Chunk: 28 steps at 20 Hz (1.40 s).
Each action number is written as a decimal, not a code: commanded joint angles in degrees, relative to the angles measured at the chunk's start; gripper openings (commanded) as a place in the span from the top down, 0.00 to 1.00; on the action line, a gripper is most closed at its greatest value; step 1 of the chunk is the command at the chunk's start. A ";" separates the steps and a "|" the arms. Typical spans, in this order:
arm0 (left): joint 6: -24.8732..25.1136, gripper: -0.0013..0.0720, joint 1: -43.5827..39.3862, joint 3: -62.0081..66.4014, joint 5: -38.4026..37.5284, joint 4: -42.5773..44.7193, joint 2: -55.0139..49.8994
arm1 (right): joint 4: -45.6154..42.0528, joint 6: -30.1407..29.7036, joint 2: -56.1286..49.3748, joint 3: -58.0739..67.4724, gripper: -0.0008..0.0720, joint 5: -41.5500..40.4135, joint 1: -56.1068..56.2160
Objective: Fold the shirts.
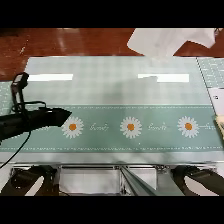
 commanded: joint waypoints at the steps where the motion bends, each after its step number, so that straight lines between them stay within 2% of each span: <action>1: -0.74 0.29 3.52 -0.94 0.28 -0.20 4.35 | 3.52 -1.22 6.43 -0.07 0.96 6.73 1.09; 3: -0.17 0.29 4.52 -0.96 0.57 1.38 4.44 | 8.48 -1.84 7.06 -2.38 0.96 13.68 1.11; 4: -0.17 0.29 5.22 -1.16 0.90 5.31 4.24 | 12.15 -1.84 7.23 -5.44 0.96 15.17 1.11; 5: -1.53 0.29 6.78 -1.51 0.96 9.86 4.00 | 15.98 -1.84 7.13 -8.70 0.96 16.09 1.11; 7: -3.10 0.29 11.47 -2.47 0.44 10.95 4.04 | 23.78 -1.99 7.08 -18.51 0.96 14.80 1.77; 10: -3.10 0.29 16.74 -3.37 -1.79 3.13 4.07 | 23.96 -1.22 6.10 -36.15 0.96 5.86 11.08; 12: -3.08 0.29 16.92 -3.61 -2.01 1.46 4.04 | 24.02 1.01 2.25 -45.44 0.96 -1.03 18.97; 14: -2.89 0.29 16.92 -3.82 -3.45 0.35 4.02 | 24.06 2.40 -4.68 -49.81 0.96 -6.38 26.21; 17: -1.55 0.29 16.92 -5.44 -5.73 -0.46 4.07 | 26.93 4.92 -16.22 -49.83 0.95 -13.75 32.98; 18: -1.55 0.29 16.92 -6.45 -5.90 -0.66 4.04 | 29.03 4.96 -19.04 -49.83 0.79 -16.52 33.77; 19: -1.55 0.29 16.92 -7.65 -5.95 -0.92 4.04 | 31.30 4.94 -20.94 -49.75 0.43 -18.12 33.70; 21: -0.57 0.29 16.94 -9.38 -6.19 -1.03 4.00 | 31.93 4.87 -21.24 -47.69 0.42 -14.36 29.99; 22: 2.08 0.29 17.00 -9.35 -6.84 -0.63 4.00 | 31.71 4.85 -19.96 -46.38 0.43 -10.36 26.67; 24: 3.87 0.29 17.07 -8.72 -8.41 6.19 4.00 | 29.16 4.92 -14.14 -45.44 0.43 -1.73 17.20; 26: 3.41 0.29 18.51 -8.76 -9.09 14.05 3.65 | 18.91 7.17 -5.55 -45.46 0.43 5.33 5.90; 27: 1.75 0.29 19.91 -9.07 -9.33 13.73 2.58 | 11.69 9.01 -0.90 -45.88 0.43 8.07 -0.11; 28: 0.59 0.29 21.05 -9.99 -9.44 9.81 0.52 | 5.81 10.62 3.63 -47.52 0.43 9.57 -6.01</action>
